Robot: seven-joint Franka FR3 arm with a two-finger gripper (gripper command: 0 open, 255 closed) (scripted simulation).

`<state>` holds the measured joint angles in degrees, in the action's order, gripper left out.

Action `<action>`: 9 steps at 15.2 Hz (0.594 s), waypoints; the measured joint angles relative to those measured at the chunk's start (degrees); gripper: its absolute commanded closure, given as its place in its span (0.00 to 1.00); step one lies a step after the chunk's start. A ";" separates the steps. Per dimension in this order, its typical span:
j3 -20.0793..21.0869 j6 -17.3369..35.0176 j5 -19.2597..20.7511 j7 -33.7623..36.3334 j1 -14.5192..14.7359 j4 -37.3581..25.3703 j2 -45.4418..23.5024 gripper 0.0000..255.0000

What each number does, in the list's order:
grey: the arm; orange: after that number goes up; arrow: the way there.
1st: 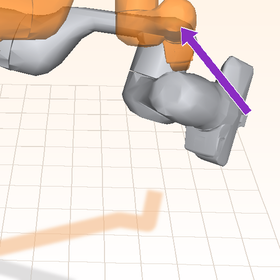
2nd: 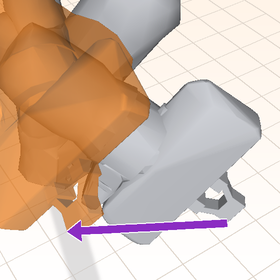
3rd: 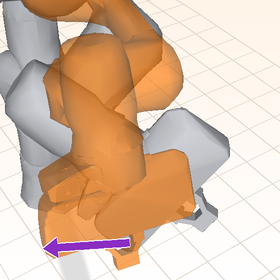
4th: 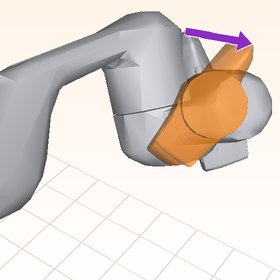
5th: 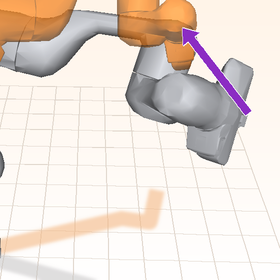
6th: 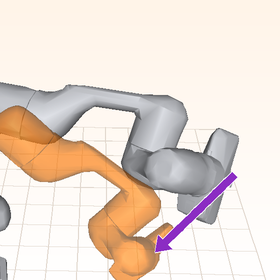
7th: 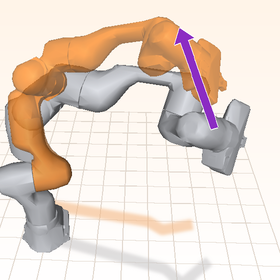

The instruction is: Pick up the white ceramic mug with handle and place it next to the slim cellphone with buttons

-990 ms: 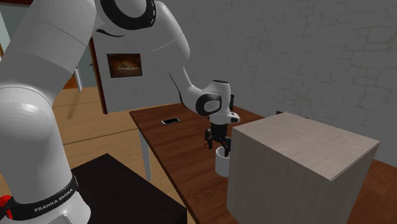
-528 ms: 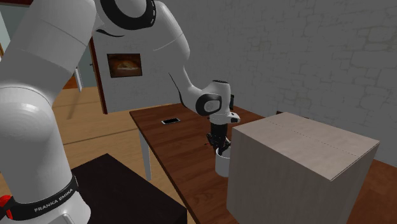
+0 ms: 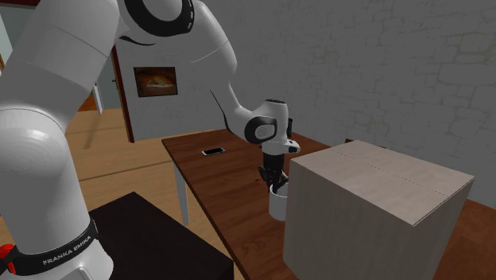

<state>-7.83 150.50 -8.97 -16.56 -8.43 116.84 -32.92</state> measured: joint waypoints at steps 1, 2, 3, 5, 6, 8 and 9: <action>-0.09 -0.37 0.10 0.10 0.10 0.06 0.43 1.00; -0.22 -0.84 0.24 0.22 0.22 0.24 1.08 1.00; -0.37 -1.43 0.40 0.35 0.35 0.37 1.78 1.00; -0.65 -2.47 0.70 0.53 0.52 0.64 3.11 1.00; -0.76 -2.85 0.82 0.58 0.57 0.80 3.66 1.00; -1.00 -3.83 1.13 0.82 0.80 1.12 4.97 1.00; -1.15 -4.44 1.29 0.83 0.81 1.19 5.65 1.00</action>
<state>-8.98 146.06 -7.68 -15.73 -7.62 118.02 -27.27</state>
